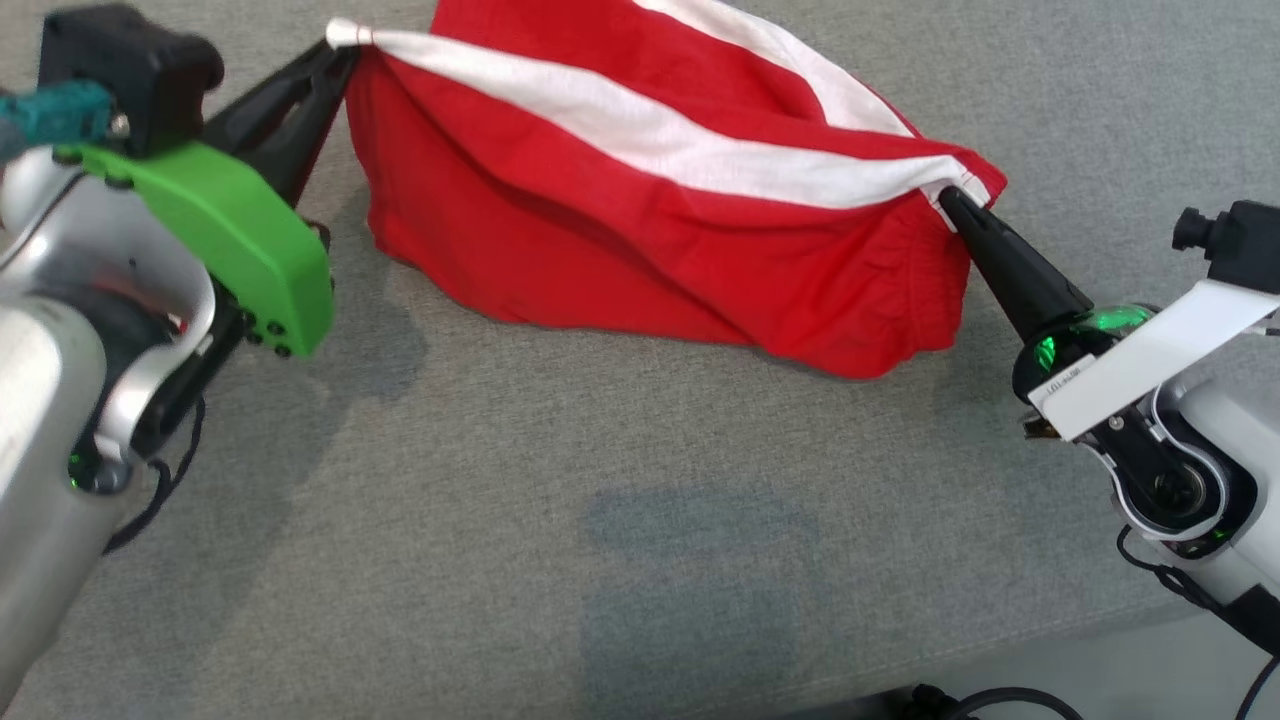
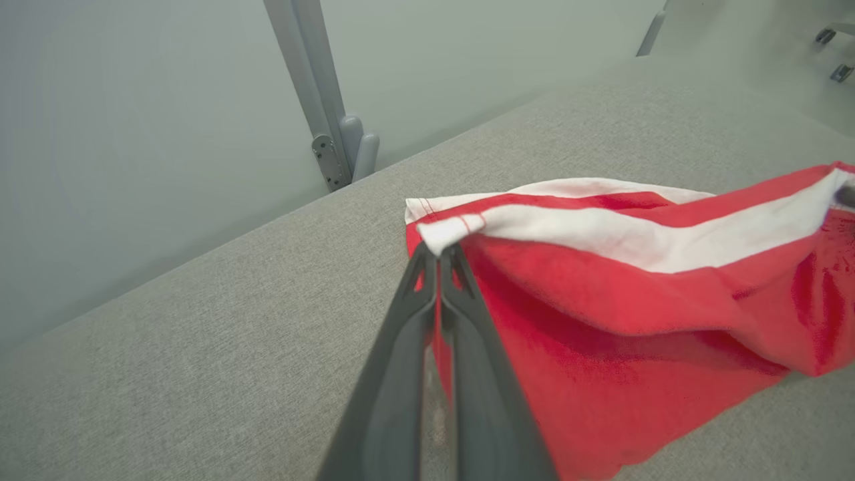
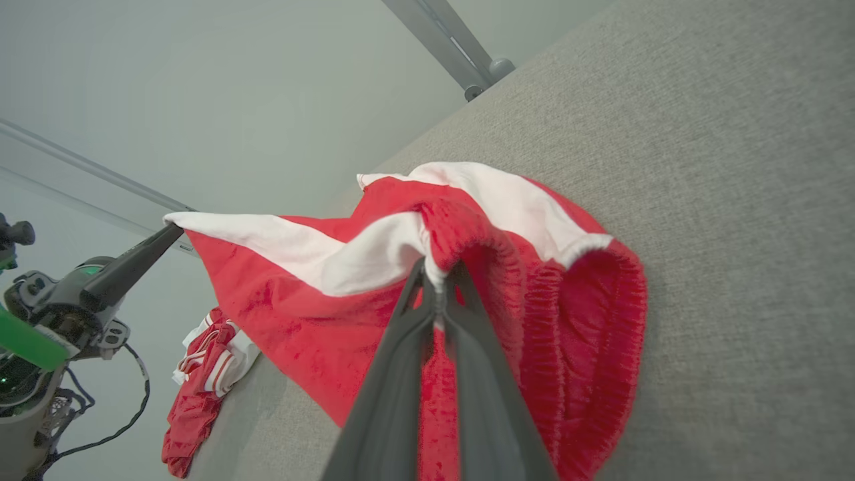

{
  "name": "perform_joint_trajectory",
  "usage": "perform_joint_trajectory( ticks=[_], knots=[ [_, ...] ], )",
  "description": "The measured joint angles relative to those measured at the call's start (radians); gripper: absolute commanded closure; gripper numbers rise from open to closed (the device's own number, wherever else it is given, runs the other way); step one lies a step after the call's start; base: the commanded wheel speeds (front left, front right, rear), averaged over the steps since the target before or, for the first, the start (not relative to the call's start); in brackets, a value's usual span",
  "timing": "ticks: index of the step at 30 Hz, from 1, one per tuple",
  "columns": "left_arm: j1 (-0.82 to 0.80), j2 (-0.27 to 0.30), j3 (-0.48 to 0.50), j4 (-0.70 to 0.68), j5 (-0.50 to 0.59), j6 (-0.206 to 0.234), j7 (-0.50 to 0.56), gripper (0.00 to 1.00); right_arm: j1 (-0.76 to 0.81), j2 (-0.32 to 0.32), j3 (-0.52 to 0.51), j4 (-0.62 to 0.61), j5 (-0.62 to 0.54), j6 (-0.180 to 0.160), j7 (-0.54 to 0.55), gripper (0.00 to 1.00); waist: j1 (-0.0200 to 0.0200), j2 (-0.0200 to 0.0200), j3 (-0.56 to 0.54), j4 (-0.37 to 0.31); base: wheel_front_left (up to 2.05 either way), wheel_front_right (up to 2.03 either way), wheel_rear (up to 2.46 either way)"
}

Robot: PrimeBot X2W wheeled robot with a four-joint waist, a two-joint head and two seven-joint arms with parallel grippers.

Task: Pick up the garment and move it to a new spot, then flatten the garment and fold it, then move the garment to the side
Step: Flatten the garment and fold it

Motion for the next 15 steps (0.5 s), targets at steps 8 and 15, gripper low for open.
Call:
perform_joint_trajectory(
  ticks=[8,15],
  knots=[
    [-0.288,-0.08,-0.053,0.251,0.004,-0.101,0.118,1.0,-0.076,0.049,-0.036,0.066,0.058,0.0,0.001,1.0,0.0,0.0001,0.077,-0.065,0.0,0.0,0.0],
    [-0.415,-0.134,-0.081,0.424,0.025,-0.146,0.11,1.0,-0.123,0.101,-0.033,0.117,0.052,0.0,0.0,1.0,0.0001,0.0001,0.123,-0.105,0.0,0.0,0.0]
  ],
)
